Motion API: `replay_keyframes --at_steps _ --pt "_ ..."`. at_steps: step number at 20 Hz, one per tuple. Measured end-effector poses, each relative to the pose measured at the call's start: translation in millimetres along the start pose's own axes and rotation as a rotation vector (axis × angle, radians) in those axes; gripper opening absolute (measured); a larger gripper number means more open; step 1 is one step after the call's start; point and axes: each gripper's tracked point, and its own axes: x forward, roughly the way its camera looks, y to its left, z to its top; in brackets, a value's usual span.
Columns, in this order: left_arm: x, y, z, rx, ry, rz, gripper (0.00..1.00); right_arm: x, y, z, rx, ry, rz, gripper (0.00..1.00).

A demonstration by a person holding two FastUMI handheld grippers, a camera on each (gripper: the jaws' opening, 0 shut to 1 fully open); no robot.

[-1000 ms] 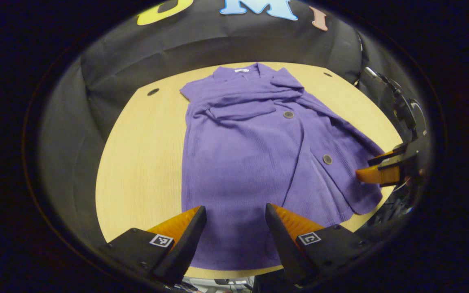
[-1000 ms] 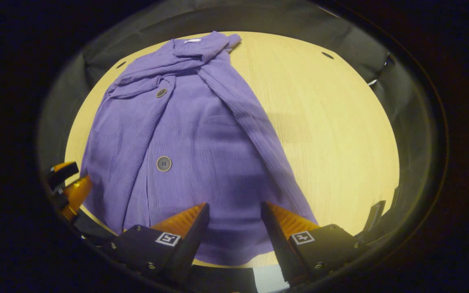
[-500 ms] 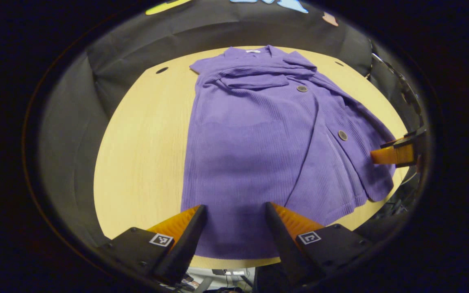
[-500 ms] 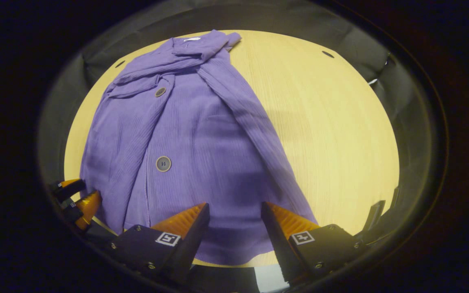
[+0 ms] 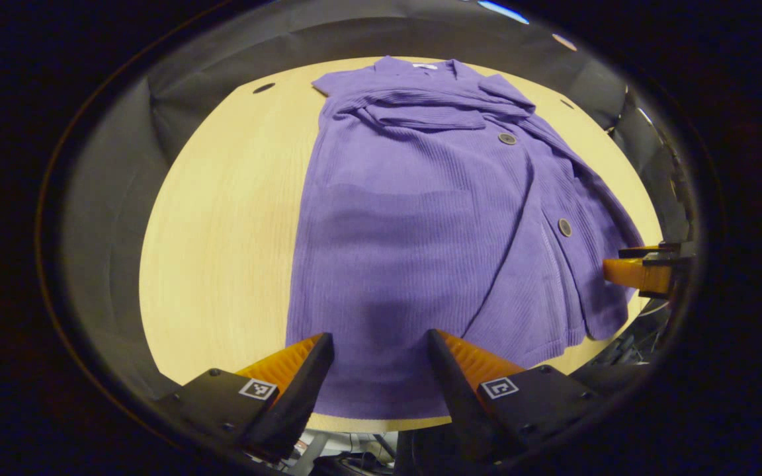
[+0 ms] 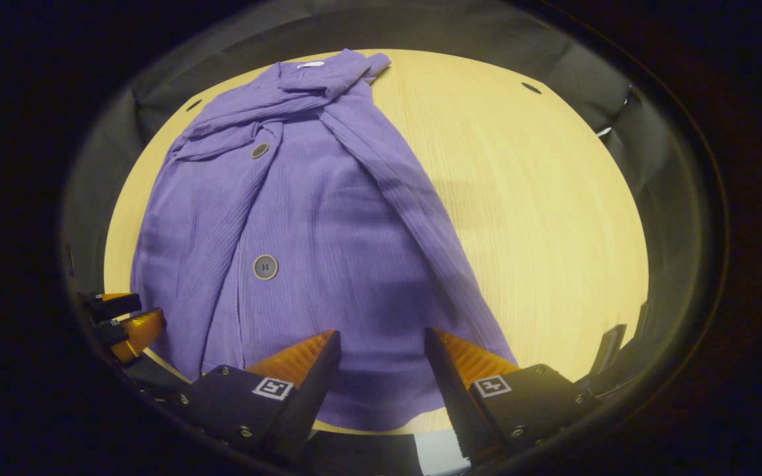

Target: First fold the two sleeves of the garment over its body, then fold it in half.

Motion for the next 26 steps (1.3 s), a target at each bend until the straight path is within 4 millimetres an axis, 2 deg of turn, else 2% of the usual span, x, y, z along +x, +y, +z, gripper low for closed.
replay_keyframes --at_steps 3,5,8,9,10,11,12,13,14,16,22,24,26 --pt "2.6 -0.9 -0.8 0.02 0.034 -0.008 0.93 -0.1 0.2 -0.2 -0.003 0.0 0.002 0.83" --pt "4.5 -6.2 8.4 0.048 0.035 -0.018 0.88 0.0 0.9 -0.3 -0.003 0.009 0.003 0.84" --pt "7.1 -13.4 17.5 0.074 0.02 -0.026 0.39 -0.5 1.4 0.4 -0.02 0.034 0.011 0.82" --pt "8.1 -13.5 17.9 0.071 0.026 -0.025 0.32 -0.7 0.1 3.1 -0.018 0.038 0.019 0.8" --pt "7.8 -15.0 19.6 0.061 0.025 -0.035 0.26 1.3 2.0 3.8 -0.015 0.042 0.026 0.66" --pt "10.2 -14.6 21.8 0.039 0.02 -0.034 0.25 -1.1 4.3 6.1 -0.004 0.038 0.043 0.52" --pt "9.3 -13.7 21.9 0.033 0.027 -0.036 0.13 2.3 5.5 6.3 0.01 0.042 0.05 0.31" --pt "10.8 -14.9 23.2 0.022 0.025 -0.03 0.12 2.3 5.5 7.0 0.007 0.046 0.057 0.1" --pt "8.8 -15.1 22.2 0.022 0.028 -0.031 0.07 1.5 5.6 5.7 0.013 0.048 0.057 0.1" --pt "6.4 -16.3 22.6 0.031 0.012 -0.027 0.07 4.8 4.1 7.6 0.004 0.033 0.065 0.0" --pt "4.8 -16.3 30.5 -0.026 -0.014 -0.043 0.06 -9.2 7.1 15.9 0.037 0.001 0.106 0.0" --pt "1.3 -16.5 41.0 -0.042 -0.034 -0.05 0.07 -15.6 5.8 24.6 0.062 -0.017 0.119 0.0" --pt "-5.6 -17.8 61.7 -0.048 -0.075 -0.054 0.07 -23.3 4.3 40.1 0.083 -0.048 0.131 0.0"
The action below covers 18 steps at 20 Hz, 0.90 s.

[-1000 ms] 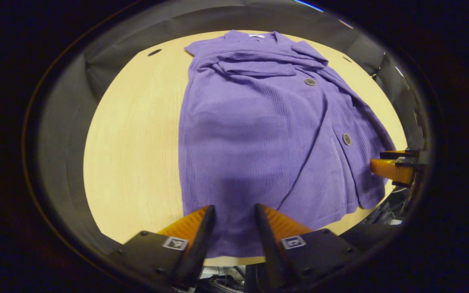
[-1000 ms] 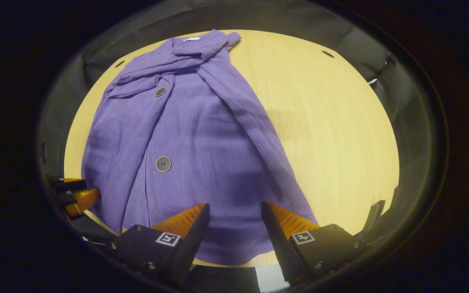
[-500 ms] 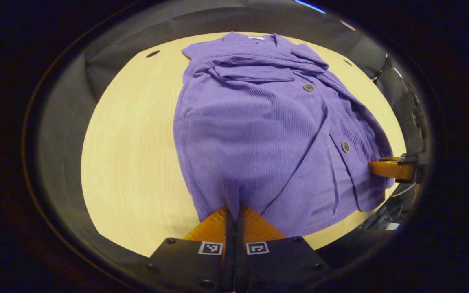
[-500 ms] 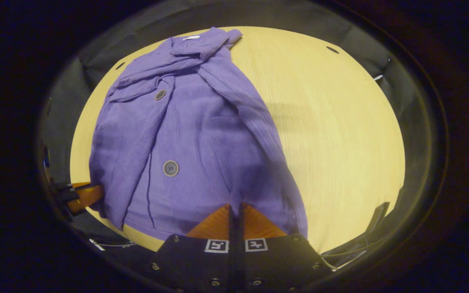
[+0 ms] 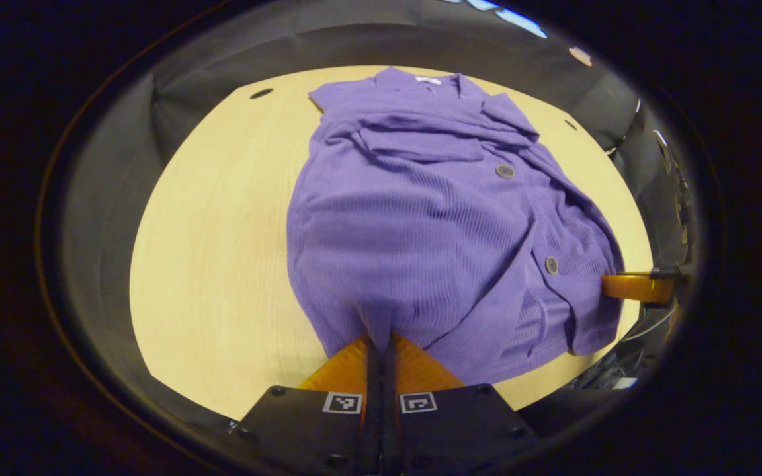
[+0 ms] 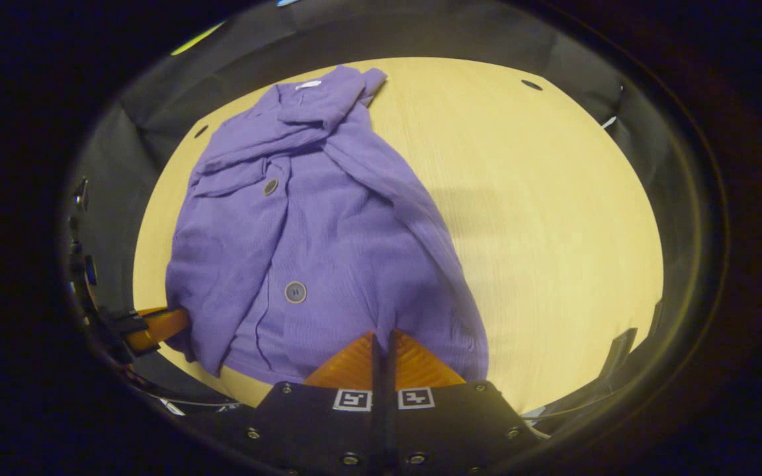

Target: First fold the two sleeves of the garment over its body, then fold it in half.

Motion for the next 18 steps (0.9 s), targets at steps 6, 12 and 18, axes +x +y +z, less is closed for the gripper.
replay_keyframes --at_steps 6,12,18 --pt "-11.1 -5.5 65.3 -0.027 -0.089 -0.022 0.06 -14.6 9.3 74.6 -0.012 -0.12 0.033 0.0" --pt "-11.3 -3.2 143.8 -0.038 -0.182 -0.014 0.06 -22.8 18.3 157.8 -0.057 -0.23 0.046 0.0" --pt "-6.9 5.0 222.9 -0.026 -0.273 0.009 0.06 -22.8 21.5 223.9 -0.027 -0.297 0.068 0.0"
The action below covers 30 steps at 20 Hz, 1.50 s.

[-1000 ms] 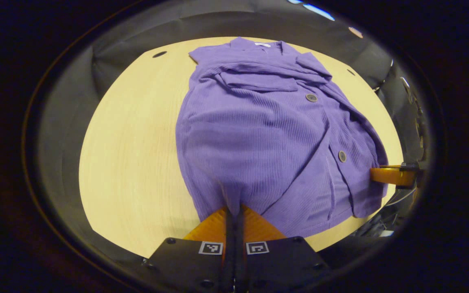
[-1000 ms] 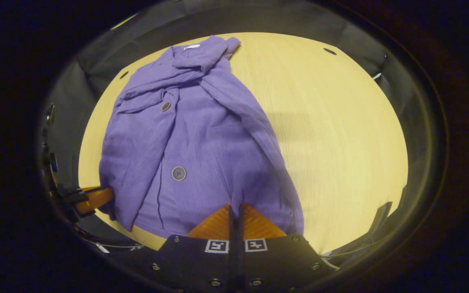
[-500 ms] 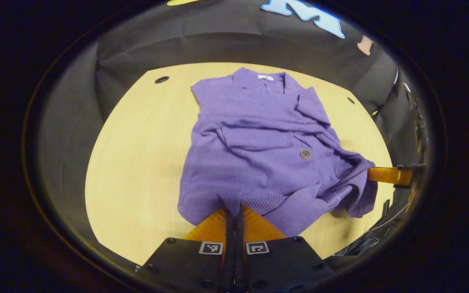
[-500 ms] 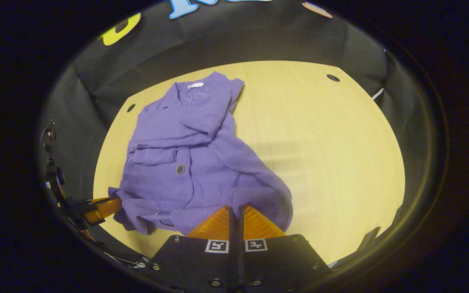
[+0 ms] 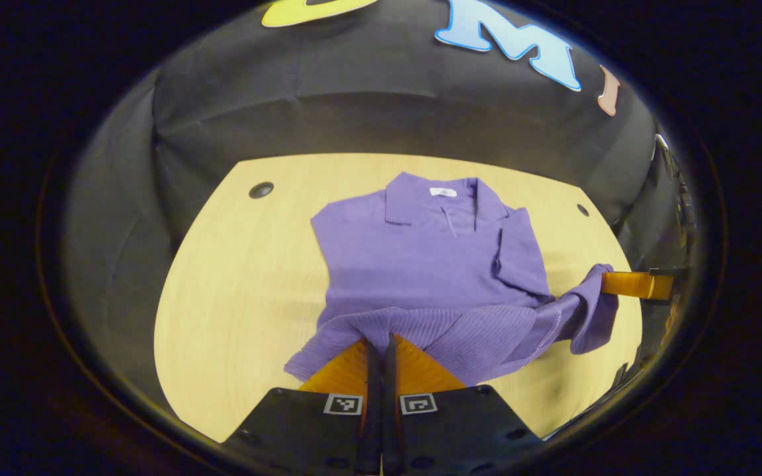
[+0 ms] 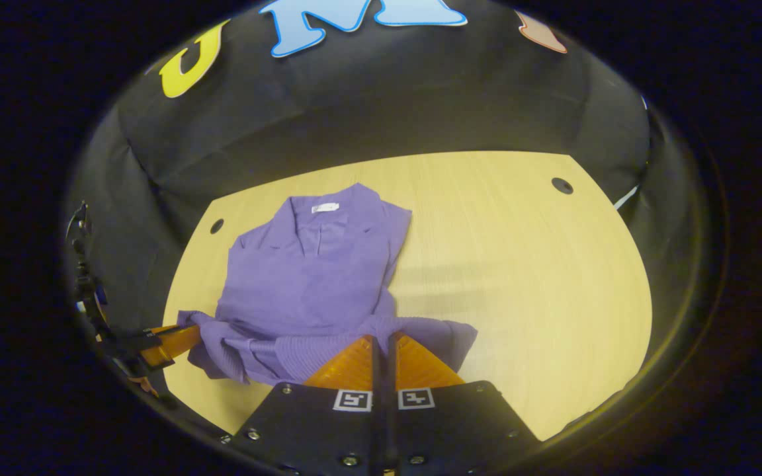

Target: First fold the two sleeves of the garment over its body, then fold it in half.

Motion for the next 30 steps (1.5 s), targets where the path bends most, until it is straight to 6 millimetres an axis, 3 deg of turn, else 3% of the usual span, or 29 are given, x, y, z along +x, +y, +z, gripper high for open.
replay_keyframes --at_steps 10,17,21,25,30 --pt "49.6 2.0 106.0 -0.025 -0.113 0.016 0.06 42.4 6.5 102.7 0.027 -0.108 0.022 0.0" --pt "88.8 11.7 155.2 -0.076 -0.166 0.04 0.06 81.0 14.9 157.3 0.048 -0.169 0.036 0.0" --pt "118.9 14.3 177.9 -0.135 -0.2 0.049 0.06 108.3 13.8 178.3 0.057 -0.201 0.02 0.0" --pt "149.1 17.3 191.4 -0.151 -0.228 0.059 0.06 133.7 10.8 186.8 0.077 -0.214 0.009 0.0" --pt "182.7 15.2 178.1 -0.151 -0.197 0.074 0.05 161.7 2.9 176.4 0.058 -0.199 -0.012 0.0"
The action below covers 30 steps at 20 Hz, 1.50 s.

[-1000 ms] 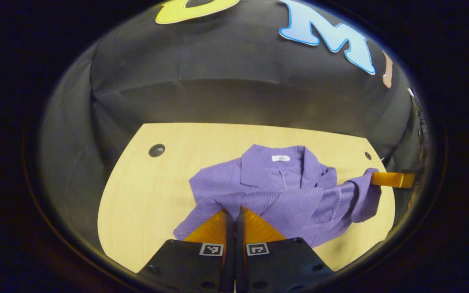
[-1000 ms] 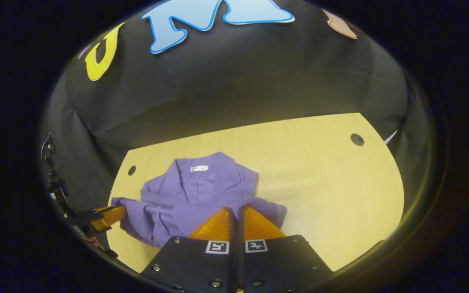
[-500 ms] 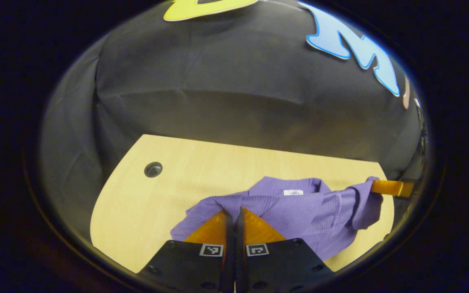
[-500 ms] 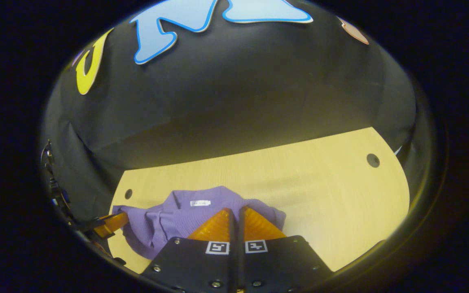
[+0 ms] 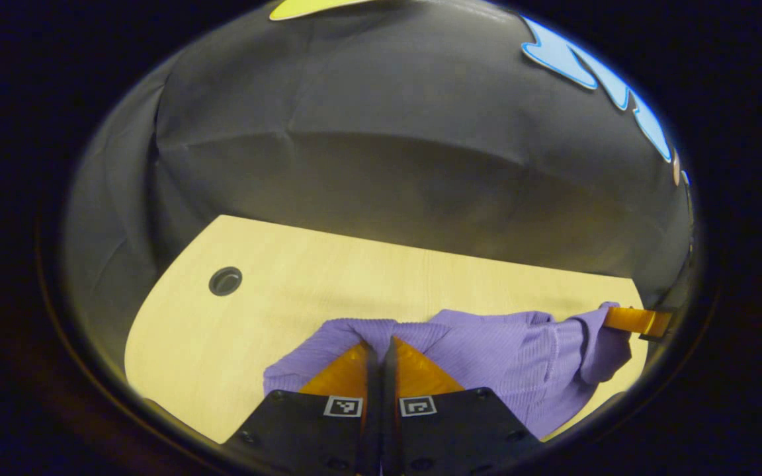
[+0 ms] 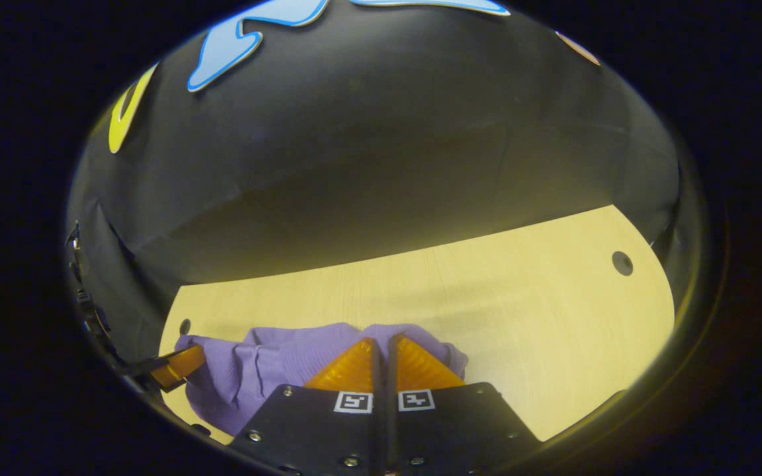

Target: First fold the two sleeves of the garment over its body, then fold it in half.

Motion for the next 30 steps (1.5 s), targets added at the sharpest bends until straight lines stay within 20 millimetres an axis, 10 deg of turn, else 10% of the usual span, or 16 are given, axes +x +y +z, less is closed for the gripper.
replay_keyframes --at_steps 6,13,30 --pt "-1.5 -9.3 -1.3 -0.008 -0.003 -0.017 0.31 -3.9 -4.6 12.5 -0.028 -0.057 -0.009 0.35" --pt "-57.6 -36.2 29.0 0.043 -0.099 -0.043 0.53 -57.5 -12.1 28.9 -0.056 -0.118 0.004 0.36" --pt "-338.5 -113.9 28.0 0.167 -0.357 -0.18 0.58 -300.8 4.0 6.0 -0.157 -0.317 0.064 0.36"
